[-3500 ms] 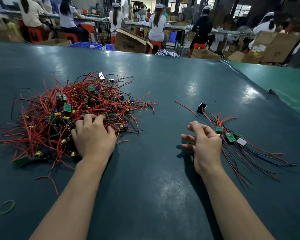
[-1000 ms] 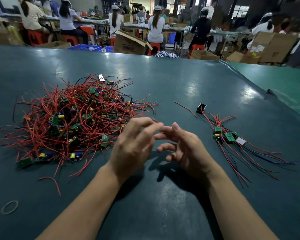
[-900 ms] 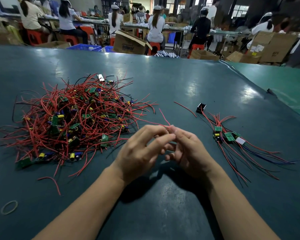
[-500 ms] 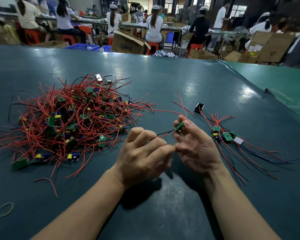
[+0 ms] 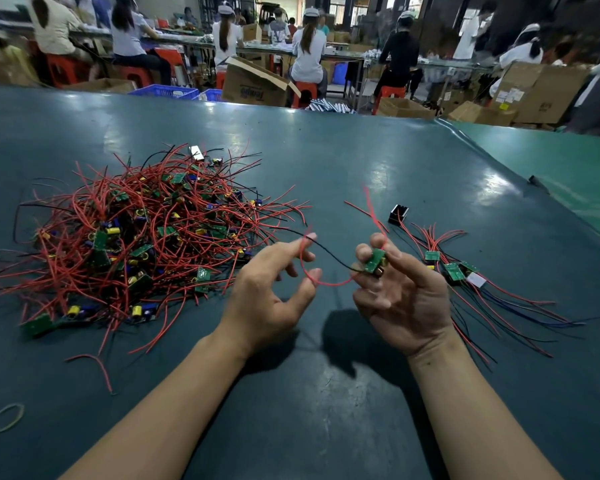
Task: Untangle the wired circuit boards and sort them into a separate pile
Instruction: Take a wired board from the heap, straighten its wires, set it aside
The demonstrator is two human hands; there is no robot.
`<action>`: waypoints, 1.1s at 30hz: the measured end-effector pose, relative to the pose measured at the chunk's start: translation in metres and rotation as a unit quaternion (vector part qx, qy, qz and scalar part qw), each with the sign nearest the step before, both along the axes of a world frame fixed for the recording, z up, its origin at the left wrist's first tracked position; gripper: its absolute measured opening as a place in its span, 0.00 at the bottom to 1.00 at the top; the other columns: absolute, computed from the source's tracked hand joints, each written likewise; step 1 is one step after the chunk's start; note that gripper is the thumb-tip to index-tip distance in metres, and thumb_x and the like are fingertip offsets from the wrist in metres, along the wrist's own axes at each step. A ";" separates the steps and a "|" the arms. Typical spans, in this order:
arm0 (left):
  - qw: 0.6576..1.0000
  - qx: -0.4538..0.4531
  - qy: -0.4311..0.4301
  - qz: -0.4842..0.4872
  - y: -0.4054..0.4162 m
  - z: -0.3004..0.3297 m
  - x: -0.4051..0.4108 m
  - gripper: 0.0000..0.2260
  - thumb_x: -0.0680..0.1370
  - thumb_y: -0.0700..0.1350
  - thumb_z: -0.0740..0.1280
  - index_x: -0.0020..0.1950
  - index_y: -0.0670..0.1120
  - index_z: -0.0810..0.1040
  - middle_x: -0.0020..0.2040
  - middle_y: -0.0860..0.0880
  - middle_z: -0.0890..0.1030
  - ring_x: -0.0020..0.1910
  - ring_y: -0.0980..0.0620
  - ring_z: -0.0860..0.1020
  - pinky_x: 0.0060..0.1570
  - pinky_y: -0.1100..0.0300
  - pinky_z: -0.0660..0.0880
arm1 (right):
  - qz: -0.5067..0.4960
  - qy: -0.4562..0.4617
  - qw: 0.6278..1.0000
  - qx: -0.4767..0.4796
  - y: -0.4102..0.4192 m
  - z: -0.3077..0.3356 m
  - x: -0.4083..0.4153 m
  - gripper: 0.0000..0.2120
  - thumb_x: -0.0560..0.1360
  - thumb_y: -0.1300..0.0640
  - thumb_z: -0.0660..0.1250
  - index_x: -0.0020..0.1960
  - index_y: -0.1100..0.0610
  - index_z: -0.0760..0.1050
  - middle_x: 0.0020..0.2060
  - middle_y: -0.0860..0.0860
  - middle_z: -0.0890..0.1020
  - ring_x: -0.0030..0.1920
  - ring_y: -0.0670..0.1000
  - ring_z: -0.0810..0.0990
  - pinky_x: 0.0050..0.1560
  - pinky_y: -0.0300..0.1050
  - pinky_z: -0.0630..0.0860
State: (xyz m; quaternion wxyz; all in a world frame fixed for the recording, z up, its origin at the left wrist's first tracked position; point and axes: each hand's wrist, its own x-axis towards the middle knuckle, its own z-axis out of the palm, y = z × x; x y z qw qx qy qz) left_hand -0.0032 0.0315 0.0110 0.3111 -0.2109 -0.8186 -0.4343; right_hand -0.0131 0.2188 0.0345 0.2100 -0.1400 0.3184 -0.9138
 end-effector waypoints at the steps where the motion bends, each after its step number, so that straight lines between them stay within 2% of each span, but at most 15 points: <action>1: 1.000 -0.011 -0.004 -0.028 0.000 0.000 0.001 0.22 0.77 0.50 0.65 0.67 0.41 0.76 0.53 0.50 0.82 0.48 0.51 0.78 0.50 0.65 0.72 | -0.019 -0.016 1.000 0.014 -0.002 0.000 -0.001 0.14 0.65 0.58 0.77 0.47 0.54 0.76 0.41 0.50 0.80 0.31 0.45 0.74 0.24 0.33 0.68; 4: 0.995 -0.051 -0.031 -0.080 0.000 -0.002 0.003 0.29 0.76 0.54 0.66 0.74 0.44 0.67 0.63 0.50 0.79 0.57 0.52 0.77 0.59 0.65 0.70 | -0.068 -0.054 0.995 0.054 -0.011 0.000 -0.002 0.05 0.72 0.58 0.67 0.47 0.54 0.72 0.40 0.51 0.82 0.30 0.46 0.76 0.23 0.32 0.69; 6: 0.995 -0.044 -0.027 -0.091 0.002 -0.001 0.002 0.31 0.76 0.53 0.69 0.76 0.45 0.64 0.63 0.50 0.78 0.53 0.52 0.77 0.55 0.67 0.69 | -0.102 -0.056 0.989 0.088 -0.016 -0.001 -0.003 0.03 0.71 0.59 0.67 0.44 0.54 0.74 0.39 0.52 0.83 0.30 0.46 0.76 0.22 0.32 0.69; 8: 0.996 -0.007 0.021 -0.087 0.006 0.001 0.000 0.26 0.76 0.46 0.71 0.72 0.44 0.69 0.58 0.49 0.81 0.48 0.51 0.78 0.48 0.64 0.73 | -0.141 -0.052 0.981 0.126 -0.022 -0.002 -0.004 0.03 0.67 0.60 0.70 0.39 0.54 0.78 0.37 0.52 0.82 0.29 0.46 0.76 0.22 0.33 0.69; 10: 0.994 0.050 0.063 -0.069 0.007 0.001 -0.002 0.16 0.76 0.41 0.71 0.64 0.44 0.78 0.52 0.49 0.83 0.45 0.52 0.80 0.43 0.60 0.76 | -0.161 -0.042 0.975 0.148 -0.027 -0.002 -0.004 0.03 0.65 0.61 0.71 0.35 0.53 0.80 0.34 0.52 0.82 0.28 0.46 0.76 0.22 0.33 0.69; 11: 0.993 0.090 0.057 -0.059 0.007 0.001 -0.003 0.13 0.76 0.40 0.71 0.59 0.46 0.81 0.49 0.50 0.84 0.44 0.54 0.82 0.43 0.58 0.78 | -0.165 -0.038 0.974 0.151 -0.029 -0.003 -0.004 0.03 0.65 0.61 0.72 0.34 0.53 0.81 0.34 0.51 0.82 0.27 0.46 0.75 0.22 0.33 0.68; 14: 0.982 0.182 -0.031 -0.045 0.008 0.001 -0.002 0.14 0.72 0.45 0.75 0.57 0.52 0.81 0.44 0.55 0.84 0.39 0.54 0.82 0.45 0.60 0.79 | -0.167 -0.036 0.971 0.167 -0.031 -0.004 -0.005 0.04 0.64 0.60 0.73 0.32 0.52 0.81 0.33 0.51 0.81 0.26 0.46 0.74 0.22 0.34 0.68; 17: 0.980 0.145 -0.100 -0.087 0.010 0.000 -0.002 0.15 0.69 0.44 0.77 0.55 0.49 0.83 0.45 0.51 0.85 0.42 0.52 0.83 0.47 0.58 0.79 | -0.173 -0.037 0.967 0.184 -0.035 -0.007 -0.005 0.06 0.63 0.57 0.74 0.34 0.54 0.77 0.33 0.54 0.81 0.28 0.48 0.75 0.23 0.36 0.68; 19: 0.971 0.178 -0.120 -0.103 0.011 0.002 -0.002 0.09 0.70 0.40 0.75 0.50 0.48 0.84 0.41 0.51 0.86 0.39 0.54 0.83 0.42 0.61 0.79 | -0.195 -0.021 0.955 0.222 -0.037 -0.010 -0.005 0.07 0.64 0.55 0.75 0.33 0.53 0.77 0.33 0.53 0.81 0.27 0.47 0.75 0.23 0.37 0.68; 21: 0.960 0.213 -0.147 -0.109 0.012 0.003 -0.001 0.04 0.72 0.41 0.73 0.44 0.49 0.84 0.36 0.55 0.85 0.33 0.58 0.81 0.35 0.67 0.77 | -0.229 0.004 0.937 0.262 -0.038 -0.012 -0.006 0.06 0.67 0.56 0.75 0.34 0.52 0.80 0.34 0.53 0.82 0.28 0.48 0.75 0.23 0.38 0.68; 23: 0.949 0.237 -0.175 -0.115 0.012 0.005 -0.001 0.02 0.73 0.42 0.72 0.43 0.47 0.84 0.34 0.53 0.84 0.29 0.57 0.80 0.33 0.67 0.75 | -0.264 0.024 0.922 0.283 -0.038 -0.014 -0.007 0.07 0.72 0.59 0.74 0.36 0.53 0.80 0.34 0.53 0.82 0.28 0.49 0.75 0.23 0.38 0.69; 27: 0.938 0.261 -0.200 -0.110 0.010 0.006 -0.005 0.09 0.73 0.47 0.70 0.44 0.42 0.84 0.35 0.48 0.84 0.28 0.52 0.78 0.33 0.63 0.76 | -0.276 0.059 0.913 0.296 -0.039 -0.015 -0.005 0.05 0.74 0.61 0.72 0.39 0.56 0.81 0.33 0.53 0.83 0.25 0.48 0.75 0.22 0.37 0.69; 31: 0.926 0.301 -0.211 -0.087 0.009 0.005 -0.008 0.04 0.74 0.40 0.72 0.43 0.39 0.84 0.34 0.48 0.83 0.26 0.54 0.76 0.31 0.64 0.76 | -0.285 0.061 0.911 0.292 -0.040 -0.015 -0.004 0.04 0.75 0.60 0.71 0.43 0.58 0.82 0.34 0.52 0.84 0.26 0.47 0.75 0.22 0.37 0.68; 33: 0.921 0.311 -0.218 -0.089 0.008 0.005 -0.009 0.06 0.72 0.43 0.72 0.42 0.40 0.84 0.33 0.47 0.83 0.26 0.53 0.75 0.30 0.64 0.75 | -0.303 0.053 0.910 0.278 -0.039 -0.015 -0.005 0.03 0.74 0.60 0.72 0.42 0.57 0.84 0.35 0.52 0.84 0.26 0.48 0.76 0.22 0.37 0.68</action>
